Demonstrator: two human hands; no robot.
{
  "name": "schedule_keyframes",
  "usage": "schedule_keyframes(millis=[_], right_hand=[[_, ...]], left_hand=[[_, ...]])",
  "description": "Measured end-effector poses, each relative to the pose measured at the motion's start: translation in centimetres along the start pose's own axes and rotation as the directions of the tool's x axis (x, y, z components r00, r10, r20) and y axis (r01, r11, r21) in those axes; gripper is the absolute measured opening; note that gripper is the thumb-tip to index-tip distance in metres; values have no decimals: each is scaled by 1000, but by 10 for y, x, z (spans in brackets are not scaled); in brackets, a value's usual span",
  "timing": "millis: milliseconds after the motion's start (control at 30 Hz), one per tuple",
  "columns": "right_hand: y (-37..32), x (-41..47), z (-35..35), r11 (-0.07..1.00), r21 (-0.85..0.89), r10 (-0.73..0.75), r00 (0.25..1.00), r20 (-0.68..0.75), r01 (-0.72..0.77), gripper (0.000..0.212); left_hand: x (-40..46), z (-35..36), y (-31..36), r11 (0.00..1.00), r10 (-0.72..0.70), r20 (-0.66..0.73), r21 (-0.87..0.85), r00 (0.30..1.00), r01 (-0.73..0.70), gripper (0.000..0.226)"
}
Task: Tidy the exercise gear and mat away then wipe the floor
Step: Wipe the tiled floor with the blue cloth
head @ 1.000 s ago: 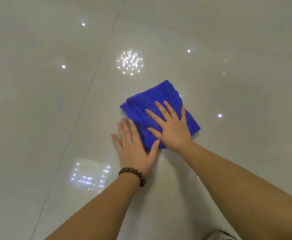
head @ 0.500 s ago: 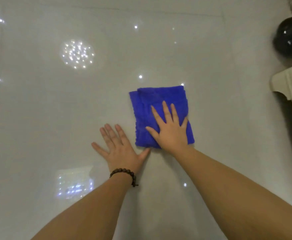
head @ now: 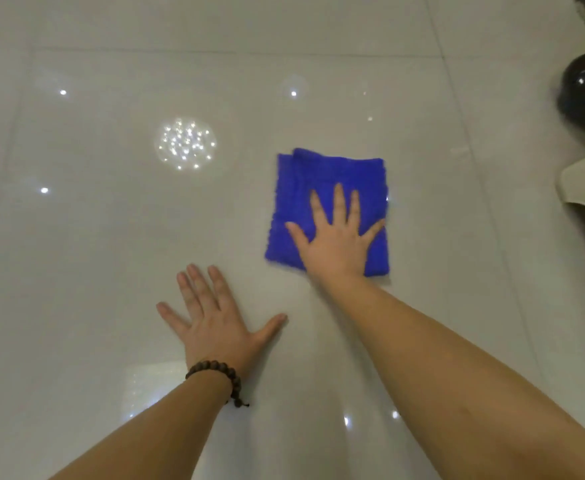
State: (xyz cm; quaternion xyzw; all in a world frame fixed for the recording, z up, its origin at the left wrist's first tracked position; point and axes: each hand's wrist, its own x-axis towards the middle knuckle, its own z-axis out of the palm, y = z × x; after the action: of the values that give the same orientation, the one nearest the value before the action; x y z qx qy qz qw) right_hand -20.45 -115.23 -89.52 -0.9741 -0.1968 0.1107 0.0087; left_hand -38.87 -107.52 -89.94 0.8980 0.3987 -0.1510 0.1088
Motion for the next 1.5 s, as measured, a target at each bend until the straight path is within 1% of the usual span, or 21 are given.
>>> schedule_keyframes(millis=[67,167,300,400,467,533,600,667,733,800,867,967,1033,1100,1167,1233,1300,1333,1400,1467,1500], right_hand=[[-23,-6,0,953,-70,-290,955,53,294,71],[34,9,-7,932,-62,-357,934,2,356,67],[189,7,-13,990,22,138,988,-61,-137,69],[257,-11,-24,806,183,572,820,4,-563,73],[233,-19,-20,739,209,651,759,27,-641,72],[167,-34,-7,895,140,432,901,-34,-424,70],[89,-64,12,997,56,-56,998,-37,58,68],[45,-96,18,901,13,-434,899,63,434,63],[67,-95,12,873,12,-488,872,41,488,62],[130,-92,10,958,-10,-286,958,-11,286,62],[209,-95,5,996,25,89,996,-33,-88,64],[278,-118,-10,820,170,549,835,38,-546,66],[258,-128,-6,727,215,655,753,70,-652,66],[197,-138,6,822,200,542,840,11,-533,65],[127,-157,24,982,128,151,982,-110,-137,66],[76,-174,34,932,5,-360,930,-76,361,64],[77,-177,33,797,4,-603,796,-44,604,61],[95,-171,31,800,-6,-598,799,-62,599,61],[153,-160,29,923,-8,-383,919,-96,384,61],[222,-157,22,1000,31,1,996,-86,1,62],[250,-159,16,975,75,213,975,-55,-209,63]], left_hand=[[-1,2,1,1000,-9,0,26,1000,9,132],[-1,3,1,999,-9,-16,38,1000,10,131],[-4,2,1,999,-6,-24,35,1000,7,131],[-5,1,4,999,-11,-30,52,999,12,131],[-5,1,4,998,-5,-30,58,1000,7,131],[-4,2,3,998,6,-27,55,1000,-4,130],[-5,5,3,998,18,-32,60,999,-16,127],[-4,5,5,999,3,-44,47,999,0,126],[-2,1,4,999,6,-16,37,1000,-5,129],[-10,-8,5,999,40,30,2,999,-40,129],[-32,-10,4,999,42,13,-28,999,-42,127],[-100,-1,7,999,-24,111,-26,994,27,130],[-145,13,7,996,-90,247,0,965,93,132],[-168,25,8,989,-141,344,10,928,147,138],[-169,37,10,985,-159,378,2,912,171,144],[-168,39,12,986,-154,365,0,918,165,145],[-170,36,12,988,-145,346,-8,927,157,145],[-170,37,11,989,-134,343,-13,930,147,145],[-169,37,12,991,-118,360,-13,926,132,144],[-168,35,10,992,-112,362,-21,925,128,142],[-168,36,9,991,-114,358,-20,927,130,142]])
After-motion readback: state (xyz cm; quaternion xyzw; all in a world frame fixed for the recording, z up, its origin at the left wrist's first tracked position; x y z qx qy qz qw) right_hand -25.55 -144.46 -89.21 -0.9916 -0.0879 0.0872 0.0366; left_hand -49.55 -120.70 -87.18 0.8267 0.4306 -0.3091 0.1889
